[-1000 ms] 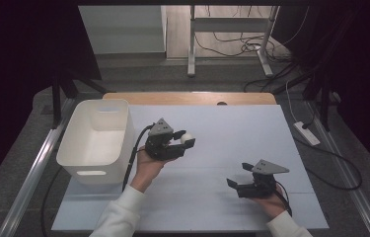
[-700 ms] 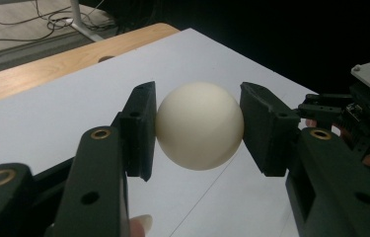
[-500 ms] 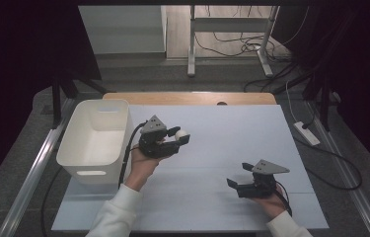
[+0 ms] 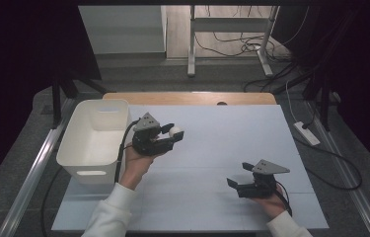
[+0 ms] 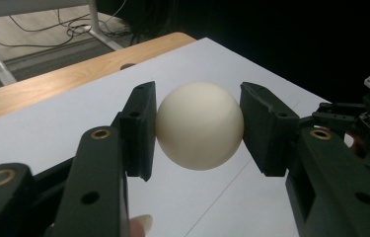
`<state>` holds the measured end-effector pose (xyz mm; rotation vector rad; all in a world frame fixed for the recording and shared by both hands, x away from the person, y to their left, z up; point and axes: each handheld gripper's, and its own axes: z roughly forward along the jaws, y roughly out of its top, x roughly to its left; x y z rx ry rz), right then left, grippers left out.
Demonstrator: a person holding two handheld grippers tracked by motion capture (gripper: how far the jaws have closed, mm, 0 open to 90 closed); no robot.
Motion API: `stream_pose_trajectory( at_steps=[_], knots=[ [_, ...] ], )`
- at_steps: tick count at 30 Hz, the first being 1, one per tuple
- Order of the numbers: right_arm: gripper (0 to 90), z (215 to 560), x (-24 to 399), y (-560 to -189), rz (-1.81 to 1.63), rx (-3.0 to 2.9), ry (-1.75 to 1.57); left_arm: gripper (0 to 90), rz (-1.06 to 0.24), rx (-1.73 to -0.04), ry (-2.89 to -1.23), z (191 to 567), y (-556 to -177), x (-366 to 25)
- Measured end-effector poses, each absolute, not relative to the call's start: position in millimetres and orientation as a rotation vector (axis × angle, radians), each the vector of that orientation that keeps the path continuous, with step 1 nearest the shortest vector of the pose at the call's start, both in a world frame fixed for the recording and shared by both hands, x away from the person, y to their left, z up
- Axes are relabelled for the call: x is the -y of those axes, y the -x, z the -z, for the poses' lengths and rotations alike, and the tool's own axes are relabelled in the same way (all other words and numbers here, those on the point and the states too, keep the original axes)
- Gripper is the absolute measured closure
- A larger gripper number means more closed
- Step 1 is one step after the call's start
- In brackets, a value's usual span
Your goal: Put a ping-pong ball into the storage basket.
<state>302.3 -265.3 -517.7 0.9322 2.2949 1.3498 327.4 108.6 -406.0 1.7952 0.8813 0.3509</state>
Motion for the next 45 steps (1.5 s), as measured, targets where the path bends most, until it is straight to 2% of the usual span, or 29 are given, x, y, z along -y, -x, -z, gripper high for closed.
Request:
stream_pose_trajectory(
  at_steps=[45],
  knots=[
    [11.8, 517.8, 265.8, -303.0, -1.347, -2.293, -0.938, 50.8, -0.493, -1.029, -1.691, 383.2, -325.1, -172.8]
  ],
)
